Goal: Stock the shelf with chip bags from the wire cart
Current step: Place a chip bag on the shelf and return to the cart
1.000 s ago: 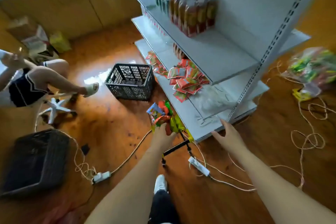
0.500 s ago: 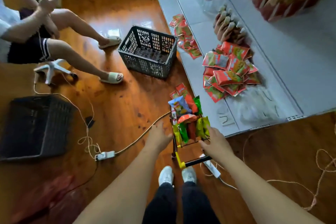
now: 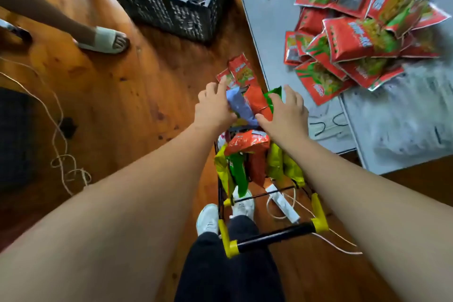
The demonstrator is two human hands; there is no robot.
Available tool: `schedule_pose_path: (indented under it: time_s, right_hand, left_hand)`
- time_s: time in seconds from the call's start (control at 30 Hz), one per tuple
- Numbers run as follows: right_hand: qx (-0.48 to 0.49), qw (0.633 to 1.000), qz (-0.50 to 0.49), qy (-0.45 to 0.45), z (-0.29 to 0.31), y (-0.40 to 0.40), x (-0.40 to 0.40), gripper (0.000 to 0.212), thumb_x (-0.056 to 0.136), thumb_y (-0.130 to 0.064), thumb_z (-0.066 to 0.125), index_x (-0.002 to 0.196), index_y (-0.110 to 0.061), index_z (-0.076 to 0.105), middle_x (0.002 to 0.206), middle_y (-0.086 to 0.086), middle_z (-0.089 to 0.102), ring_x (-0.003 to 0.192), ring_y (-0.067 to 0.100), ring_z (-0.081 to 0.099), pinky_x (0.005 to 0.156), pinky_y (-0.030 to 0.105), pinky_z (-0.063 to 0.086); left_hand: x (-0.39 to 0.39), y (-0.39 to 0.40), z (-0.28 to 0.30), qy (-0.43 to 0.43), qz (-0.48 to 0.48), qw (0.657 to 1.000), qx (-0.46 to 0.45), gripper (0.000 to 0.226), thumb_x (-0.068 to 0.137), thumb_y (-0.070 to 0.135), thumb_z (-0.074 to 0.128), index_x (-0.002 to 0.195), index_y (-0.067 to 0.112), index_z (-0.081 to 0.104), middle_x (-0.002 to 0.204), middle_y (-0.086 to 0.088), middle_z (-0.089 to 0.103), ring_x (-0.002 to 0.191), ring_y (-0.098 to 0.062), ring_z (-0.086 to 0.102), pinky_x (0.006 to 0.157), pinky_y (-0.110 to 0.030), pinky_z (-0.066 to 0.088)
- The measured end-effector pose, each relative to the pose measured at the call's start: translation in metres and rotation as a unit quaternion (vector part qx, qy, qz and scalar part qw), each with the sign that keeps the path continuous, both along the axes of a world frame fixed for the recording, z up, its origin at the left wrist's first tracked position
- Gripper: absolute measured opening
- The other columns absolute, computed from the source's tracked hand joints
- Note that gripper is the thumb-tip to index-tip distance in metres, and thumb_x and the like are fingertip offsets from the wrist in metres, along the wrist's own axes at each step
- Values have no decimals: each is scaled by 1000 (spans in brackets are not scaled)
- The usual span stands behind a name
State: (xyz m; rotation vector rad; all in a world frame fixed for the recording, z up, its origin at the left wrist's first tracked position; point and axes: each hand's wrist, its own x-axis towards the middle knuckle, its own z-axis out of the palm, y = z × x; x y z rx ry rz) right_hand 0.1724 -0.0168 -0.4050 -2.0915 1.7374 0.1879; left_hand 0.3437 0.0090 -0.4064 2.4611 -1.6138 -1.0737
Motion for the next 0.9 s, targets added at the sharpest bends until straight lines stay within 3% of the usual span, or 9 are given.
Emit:
schedule_pose_path:
  time_s: [0.13, 0.27, 0.43, 0.5, 0.6, 0.67, 0.77, 0.83, 0.9]
  right_hand:
    - [-28, 999, 41, -21, -35, 7, 1, 43, 82, -35, 68, 123, -26, 61, 156, 11, 29, 143, 34, 23, 115, 47, 23]
    - [-33, 998, -15, -55, -31, 11, 4, 22, 82, -29, 69, 103, -24, 69, 154, 11, 33, 144, 30, 24, 116, 45, 23]
    - [-14, 994, -43, -98, 0, 15, 9, 19, 84, -23, 65, 103, -25, 67, 159, 8, 26, 147, 27, 20, 118, 42, 22]
    - [8, 990, -49, -131, 16, 19, 12, 16, 85, -23, 65, 102, -25, 64, 157, 7, 31, 145, 26, 26, 115, 40, 30]
    - [60, 970, -104, -212, 44, 25, 18, 12, 88, -29, 62, 99, -26, 59, 119, 4, 64, 110, 28, 59, 84, 36, 50]
    - [85, 957, -131, -245, 66, 31, 18, 11, 88, -34, 61, 95, -27, 57, 90, -2, 66, 86, 23, 62, 70, 32, 49]
    - [117, 930, -168, -304, 105, 42, 11, 17, 83, -38, 67, 92, -24, 65, 85, -4, 68, 82, 19, 64, 71, 30, 49]
    - [141, 910, -191, -339, 136, 52, 5, 26, 78, -45, 69, 89, -21, 70, 84, -1, 71, 81, 18, 65, 76, 33, 52]
    - [166, 883, -215, -382, 174, 65, -1, 26, 75, -46, 71, 82, -21, 73, 82, 2, 72, 77, 17, 64, 78, 39, 53]
  left_hand:
    - [-1, -13, -39, -72, -91, 993, 10, 54, 78, 23, 69, 129, 21, 49, 130, -6, 54, 127, -32, 45, 97, -44, 39]
    - [7, -3, -24, -97, -128, 987, -29, 19, 81, 18, 65, 95, 23, 53, 104, -3, 65, 105, -31, 59, 92, -41, 39]
    - [25, 19, 15, -96, -156, 980, -80, 22, 82, 23, 67, 103, 26, 62, 101, 1, 64, 102, -28, 60, 91, -39, 39]
    - [30, 26, 35, -101, -166, 977, -89, 23, 84, 26, 68, 107, 26, 62, 103, 1, 64, 103, -28, 59, 90, -39, 39]
    - [37, 40, 62, -102, -179, 974, -94, 24, 87, 26, 68, 110, 27, 61, 112, 0, 61, 109, -28, 55, 94, -42, 39]
    - [39, 51, 78, -83, -161, 979, -89, 26, 86, 27, 71, 111, 29, 63, 121, -1, 56, 116, -29, 49, 96, -46, 42]
    - [37, 62, 111, 11, -97, 993, -73, 34, 81, 23, 76, 113, 26, 66, 136, -6, 46, 127, -34, 40, 103, -47, 42]
    - [34, 67, 146, 97, -67, 992, -48, 44, 82, 19, 76, 124, 20, 63, 141, -10, 40, 131, -31, 41, 107, -37, 39]
    - [28, 73, 186, 162, -47, 985, -35, 52, 83, 17, 77, 132, 15, 57, 138, -8, 40, 126, -20, 44, 100, -23, 38]
